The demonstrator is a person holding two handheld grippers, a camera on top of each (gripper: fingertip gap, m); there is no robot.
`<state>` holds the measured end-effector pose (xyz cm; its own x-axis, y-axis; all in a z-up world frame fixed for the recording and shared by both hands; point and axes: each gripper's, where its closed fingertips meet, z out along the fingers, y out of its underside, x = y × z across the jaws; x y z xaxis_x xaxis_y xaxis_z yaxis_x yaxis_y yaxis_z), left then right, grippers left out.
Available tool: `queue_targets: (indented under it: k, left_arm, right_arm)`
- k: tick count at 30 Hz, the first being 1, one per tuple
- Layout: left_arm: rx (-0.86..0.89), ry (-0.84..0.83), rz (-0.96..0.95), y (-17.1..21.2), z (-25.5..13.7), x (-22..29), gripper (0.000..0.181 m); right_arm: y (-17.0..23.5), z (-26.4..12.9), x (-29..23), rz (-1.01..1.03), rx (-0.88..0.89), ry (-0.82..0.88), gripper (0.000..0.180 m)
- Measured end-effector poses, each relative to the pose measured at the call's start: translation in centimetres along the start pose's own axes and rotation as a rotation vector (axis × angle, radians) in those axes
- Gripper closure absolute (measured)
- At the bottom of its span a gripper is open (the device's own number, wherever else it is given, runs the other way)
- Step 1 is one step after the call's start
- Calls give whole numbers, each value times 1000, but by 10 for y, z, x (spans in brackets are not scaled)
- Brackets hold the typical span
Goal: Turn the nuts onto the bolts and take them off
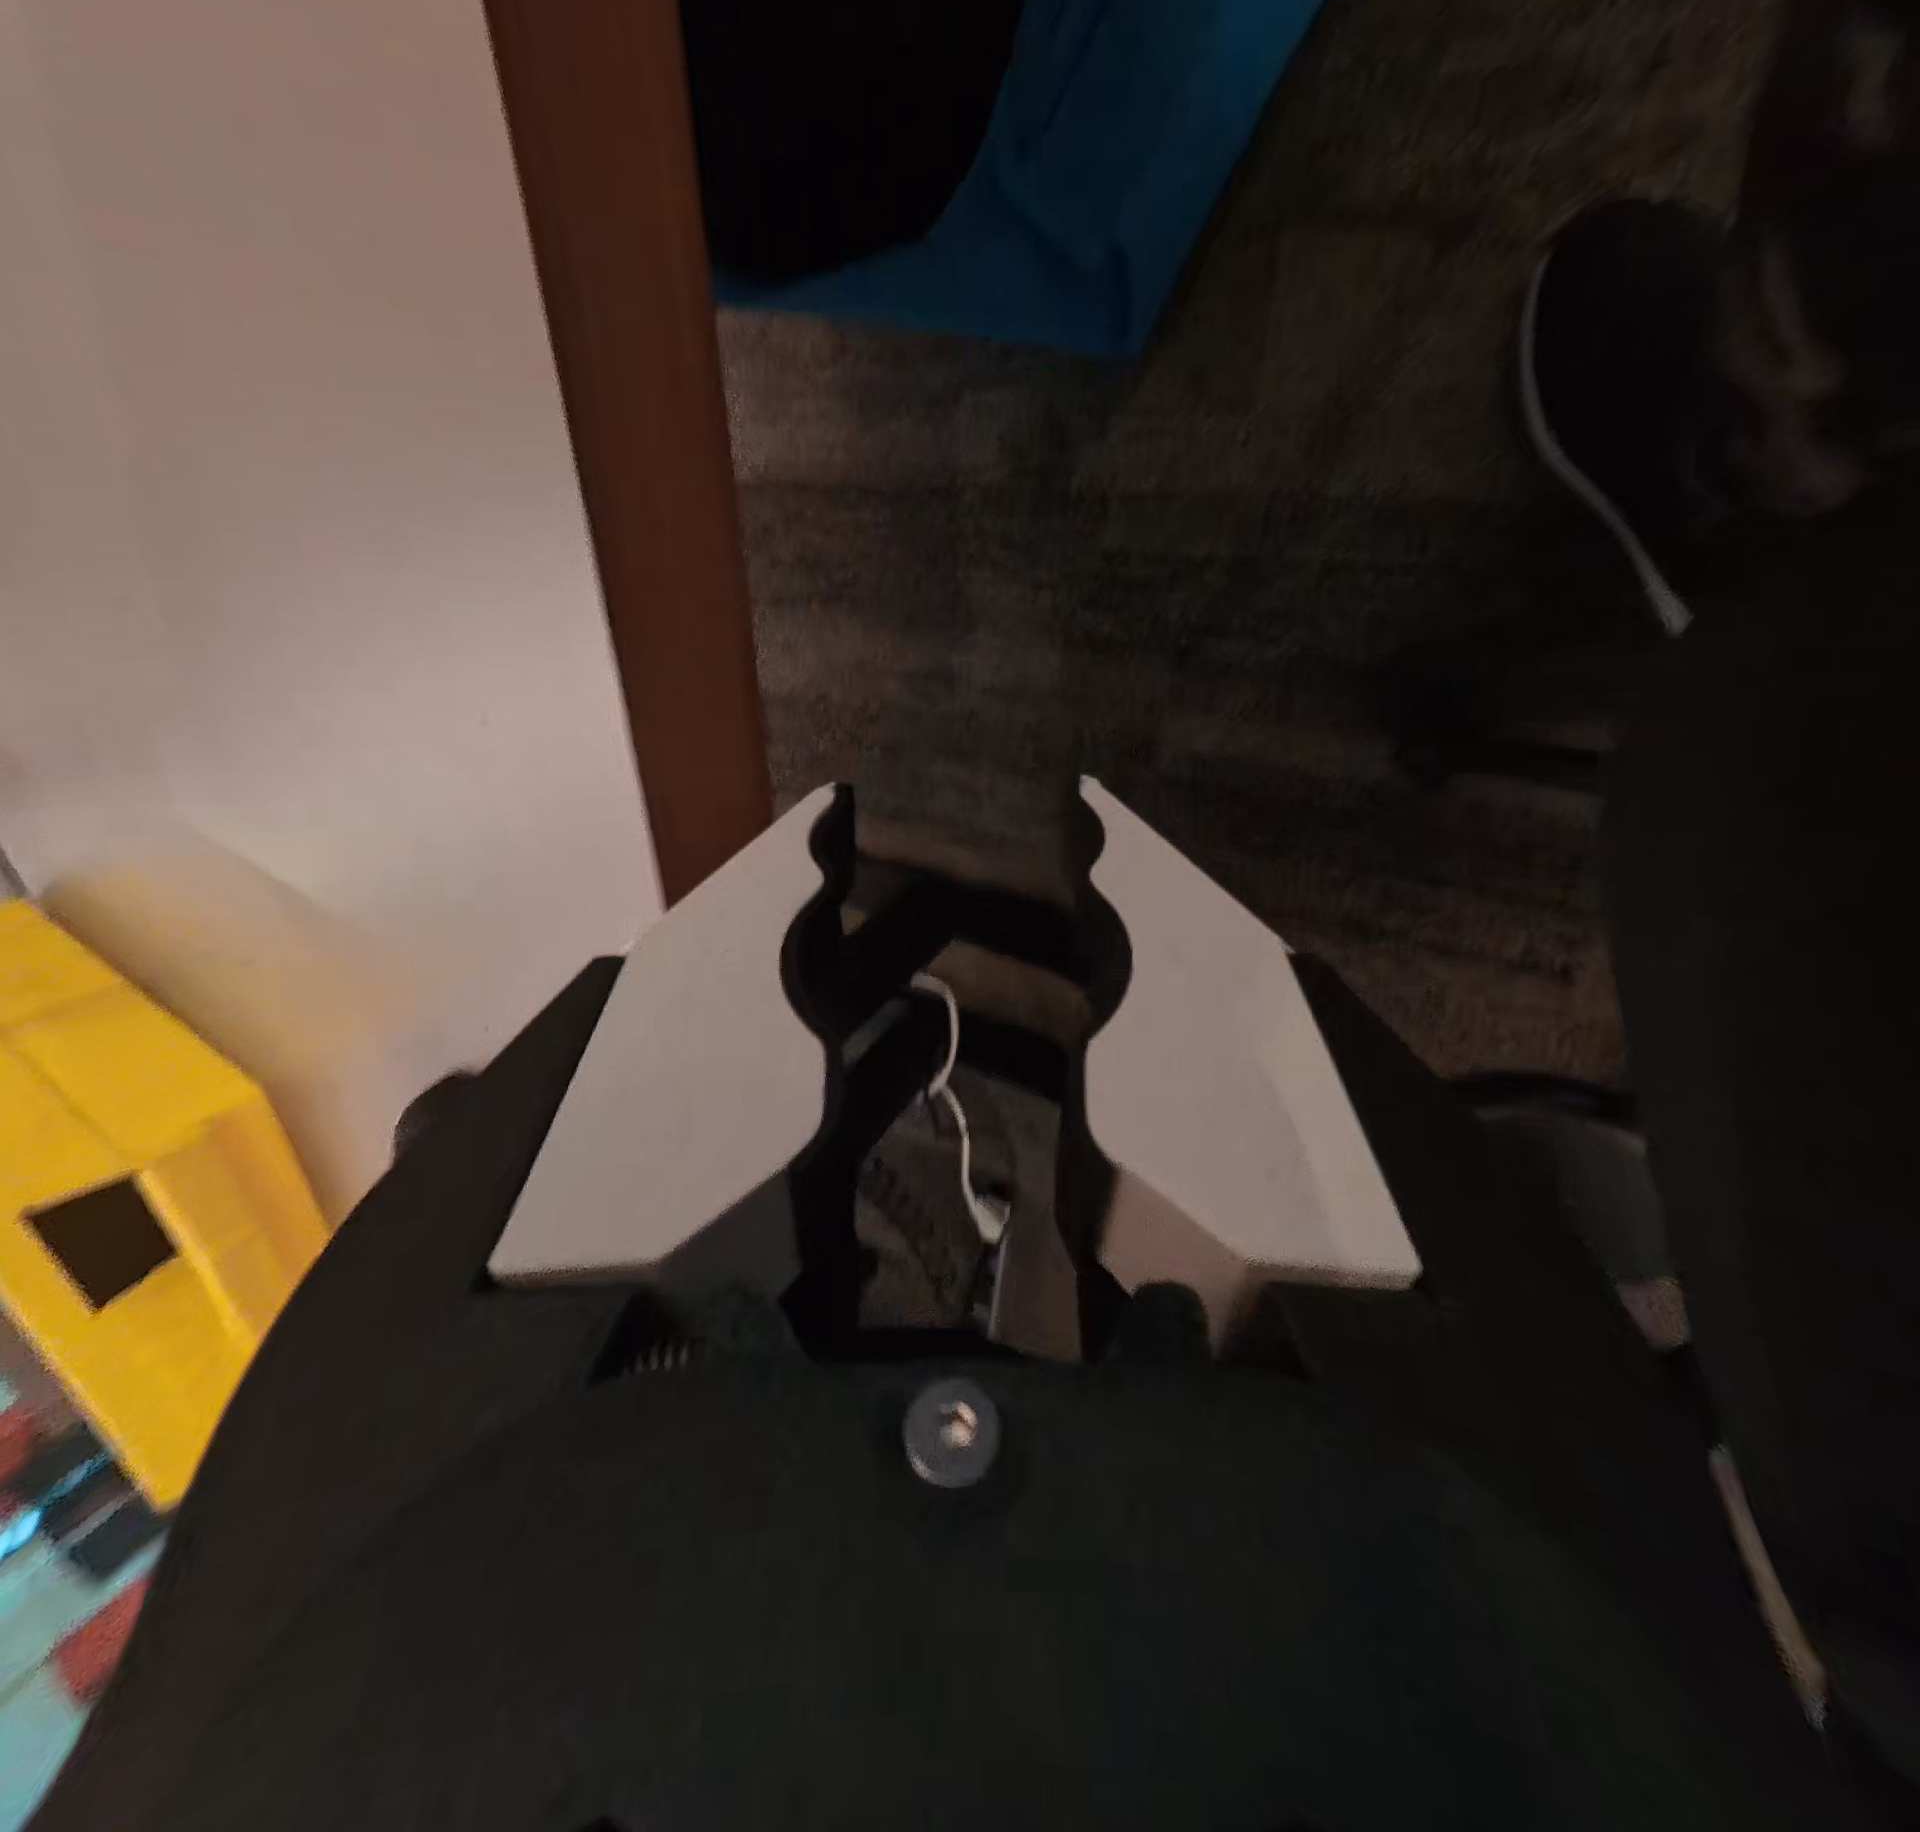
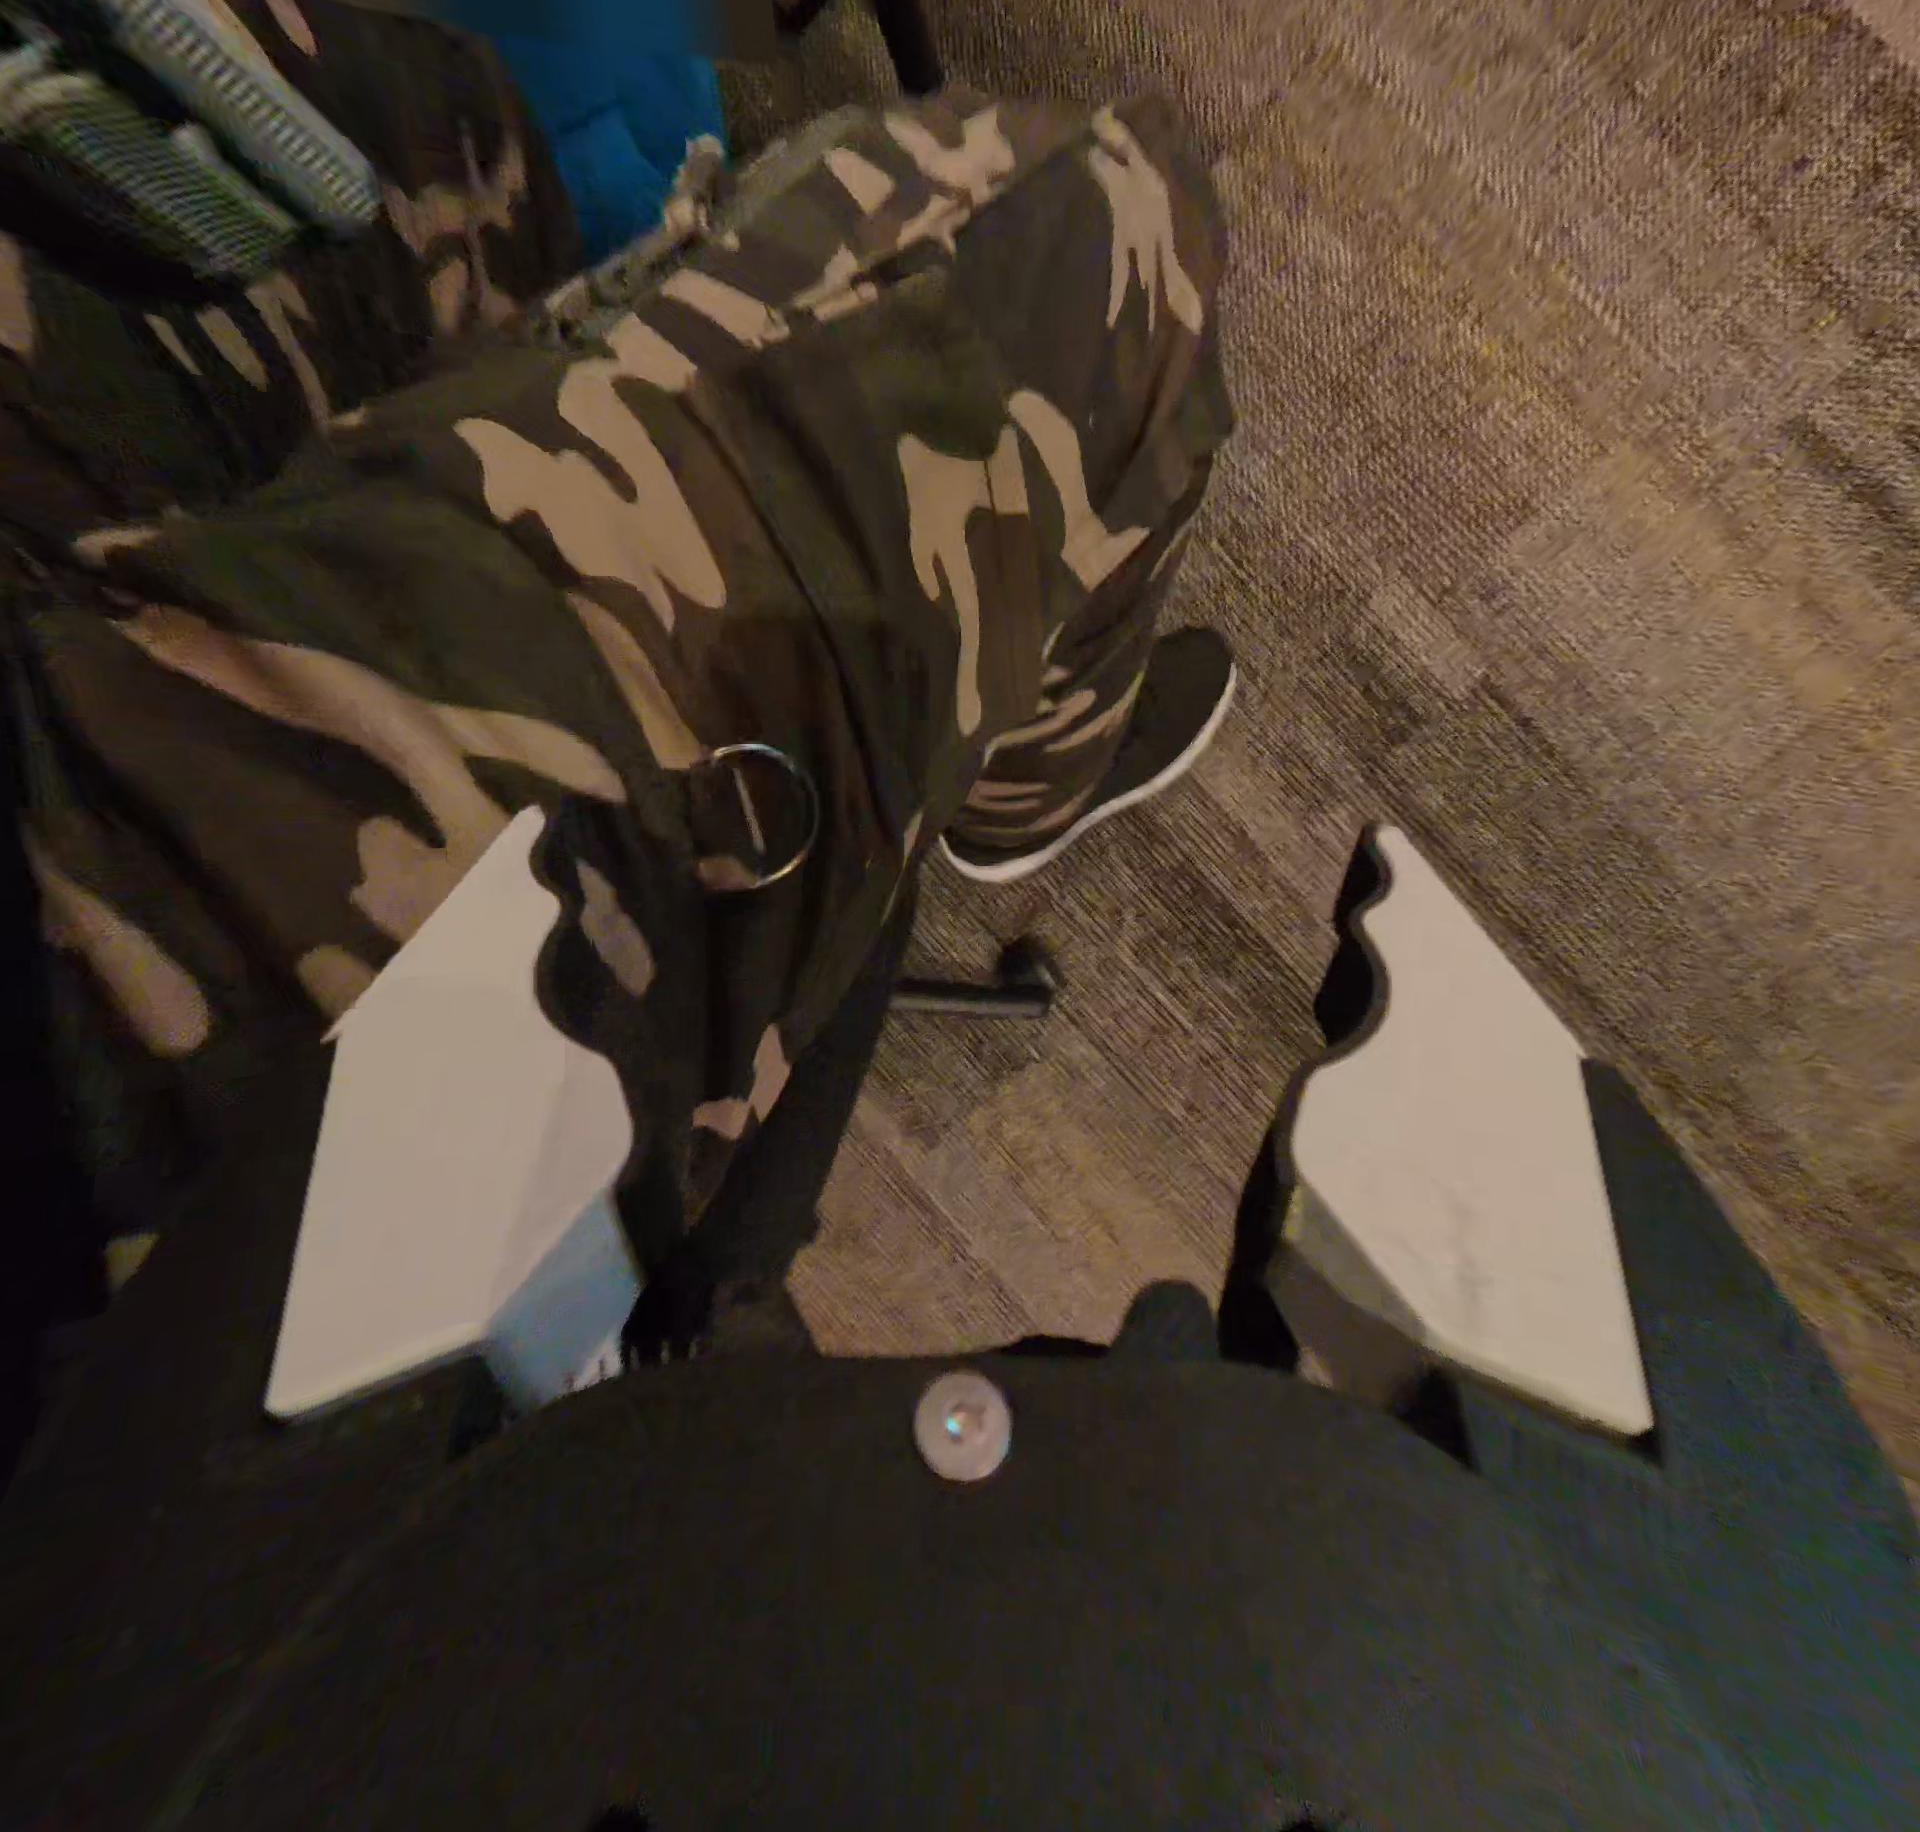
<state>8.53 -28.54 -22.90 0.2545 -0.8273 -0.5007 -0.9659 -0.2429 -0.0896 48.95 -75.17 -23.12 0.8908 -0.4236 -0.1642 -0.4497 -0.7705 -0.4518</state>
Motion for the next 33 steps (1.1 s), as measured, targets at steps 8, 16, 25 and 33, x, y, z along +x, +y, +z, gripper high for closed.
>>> queue_targets:
  k: [8, 16, 25, 33]
  left_arm:
    - [-415, 67, -84, 65, -31, 20, 126]
    - [-528, 193, -78, -24, -145, 10, 126]
    - [-697, 458, -34, -89, -218, 92, 125]
    - [-746, 730, -205, -185, -235, 213, 127]
  right_arm:
    - [-29, -22, 16, 302, 201, -60, 52]
    - [17, -45, 97, 819, 90, -64, 45]
    - [-174, -128, 266, 388, 206, -25, 63]
    - [-412, -80, 283, -58, 227, -276, 102]
